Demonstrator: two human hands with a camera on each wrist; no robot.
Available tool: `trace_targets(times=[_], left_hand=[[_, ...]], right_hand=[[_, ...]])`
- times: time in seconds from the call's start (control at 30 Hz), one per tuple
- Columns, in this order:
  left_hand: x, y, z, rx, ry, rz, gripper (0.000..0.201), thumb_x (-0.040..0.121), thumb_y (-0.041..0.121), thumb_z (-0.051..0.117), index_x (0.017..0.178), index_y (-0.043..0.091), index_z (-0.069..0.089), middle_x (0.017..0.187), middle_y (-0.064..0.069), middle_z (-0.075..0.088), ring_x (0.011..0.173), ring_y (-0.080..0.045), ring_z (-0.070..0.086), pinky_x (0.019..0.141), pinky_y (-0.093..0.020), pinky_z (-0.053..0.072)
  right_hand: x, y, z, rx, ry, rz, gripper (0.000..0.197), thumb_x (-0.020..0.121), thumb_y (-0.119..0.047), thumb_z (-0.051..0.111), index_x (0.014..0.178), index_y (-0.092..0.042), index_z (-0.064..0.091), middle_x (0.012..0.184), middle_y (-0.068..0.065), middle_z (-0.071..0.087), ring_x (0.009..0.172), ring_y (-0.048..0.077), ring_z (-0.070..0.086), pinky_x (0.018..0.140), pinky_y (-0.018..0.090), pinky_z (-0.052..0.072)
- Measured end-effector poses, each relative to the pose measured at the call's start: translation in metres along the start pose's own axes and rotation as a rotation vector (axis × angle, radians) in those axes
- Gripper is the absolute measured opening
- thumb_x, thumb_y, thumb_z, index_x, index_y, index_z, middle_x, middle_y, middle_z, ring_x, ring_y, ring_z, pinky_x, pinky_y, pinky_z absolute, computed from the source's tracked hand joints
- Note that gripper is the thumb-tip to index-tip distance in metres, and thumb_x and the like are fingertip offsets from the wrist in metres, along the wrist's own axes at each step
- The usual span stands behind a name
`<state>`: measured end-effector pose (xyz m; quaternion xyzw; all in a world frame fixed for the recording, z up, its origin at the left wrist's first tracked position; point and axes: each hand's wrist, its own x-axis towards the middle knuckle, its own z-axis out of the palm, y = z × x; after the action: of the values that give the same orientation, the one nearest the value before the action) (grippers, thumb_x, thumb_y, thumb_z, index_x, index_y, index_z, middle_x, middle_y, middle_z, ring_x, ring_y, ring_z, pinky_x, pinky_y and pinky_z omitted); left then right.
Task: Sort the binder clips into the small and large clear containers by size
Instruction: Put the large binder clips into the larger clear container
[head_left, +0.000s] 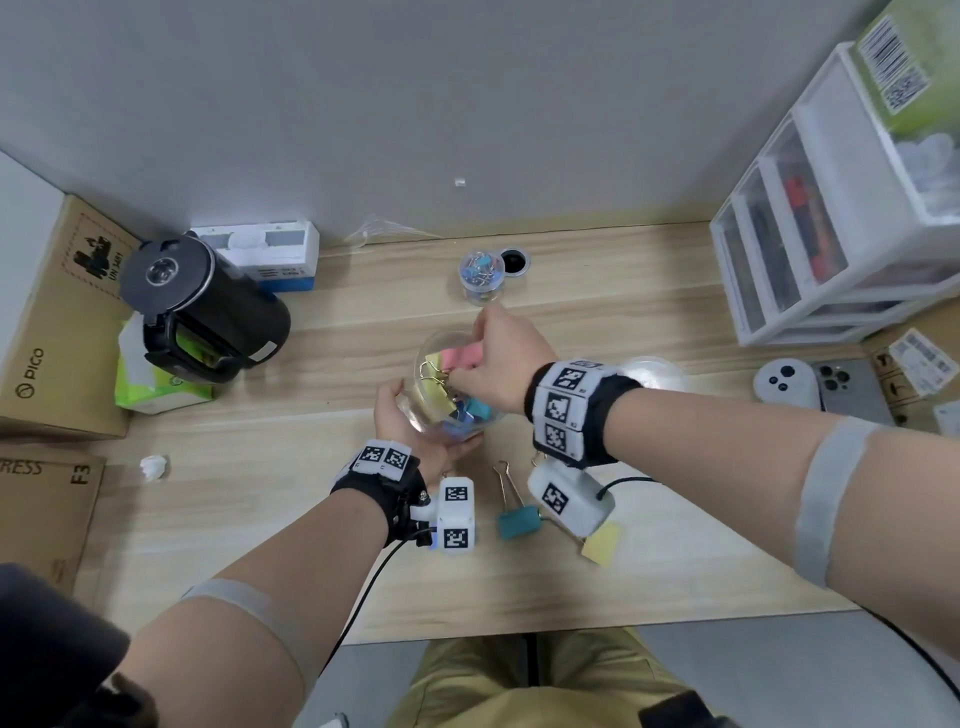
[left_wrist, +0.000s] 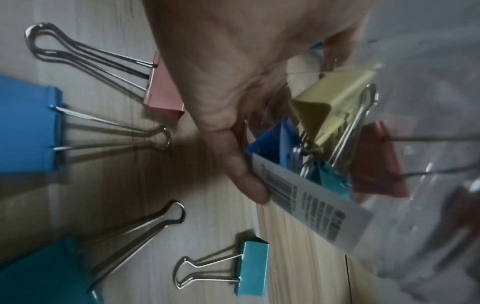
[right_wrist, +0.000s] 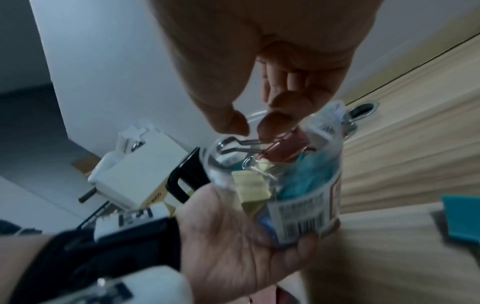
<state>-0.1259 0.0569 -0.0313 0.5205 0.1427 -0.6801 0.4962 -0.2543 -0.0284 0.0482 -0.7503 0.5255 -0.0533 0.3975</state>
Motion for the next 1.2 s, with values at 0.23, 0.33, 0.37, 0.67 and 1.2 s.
trace_targets(times=[0.23,0.33,0.37,0.67,1.2], left_hand=[[0.003,-0.002,-0.005,-0.014,0.018,-0.009,0.07,0.086,0.06,0.045,0.131,0.011,0.064,0.129,-0.023,0.067,0.119,-0.045,0.061,0.104,-0.057,0.046],[0.001,0.0,-0.011,-0.015,0.022,-0.017,0.073,0.088,0.063,0.043,0.132,0.008,0.061,0.129,-0.025,0.065,0.117,-0.045,0.062,0.1,-0.055,0.049],[0.001,0.0,-0.013,-0.011,0.029,-0.013,0.072,0.089,0.063,0.042,0.131,0.008,0.061,0.128,-0.025,0.066,0.116,-0.045,0.062,0.098,-0.054,0.05],[0.002,0.002,-0.035,0.024,0.088,-0.009,0.071,0.087,0.062,0.044,0.132,0.009,0.061,0.127,-0.024,0.066,0.116,-0.046,0.063,0.089,-0.053,0.055],[-0.003,0.011,-0.031,0.037,0.069,0.015,0.07,0.089,0.061,0.041,0.13,0.008,0.062,0.129,-0.024,0.066,0.125,-0.044,0.059,0.101,-0.054,0.049]], right_hand=[[-0.003,0.005,0.014,-0.17,-0.039,-0.115,0.008,0.086,-0.027,0.056,0.091,-0.023,0.06,0.084,-0.003,0.066,0.079,0.021,0.063,0.066,0.031,0.052],[-0.002,0.021,-0.002,-0.135,0.093,-0.132,0.012,0.09,-0.037,0.056,0.092,-0.025,0.056,0.079,-0.009,0.062,0.071,0.013,0.057,0.057,0.025,0.04],[0.002,0.031,-0.007,-0.13,0.126,-0.098,0.011,0.089,-0.035,0.057,0.094,-0.025,0.056,0.081,-0.008,0.063,0.073,0.016,0.058,0.059,0.026,0.041],[0.001,0.12,0.013,-0.61,-0.362,0.03,0.075,0.079,-0.01,0.065,0.143,-0.036,0.033,0.129,0.008,0.041,0.112,0.028,0.047,0.084,0.037,0.05],[0.021,0.108,-0.025,-0.237,-0.005,-0.014,0.048,0.069,-0.043,0.077,0.109,-0.019,0.065,0.094,-0.003,0.06,0.083,0.018,0.06,0.075,0.035,0.053]])
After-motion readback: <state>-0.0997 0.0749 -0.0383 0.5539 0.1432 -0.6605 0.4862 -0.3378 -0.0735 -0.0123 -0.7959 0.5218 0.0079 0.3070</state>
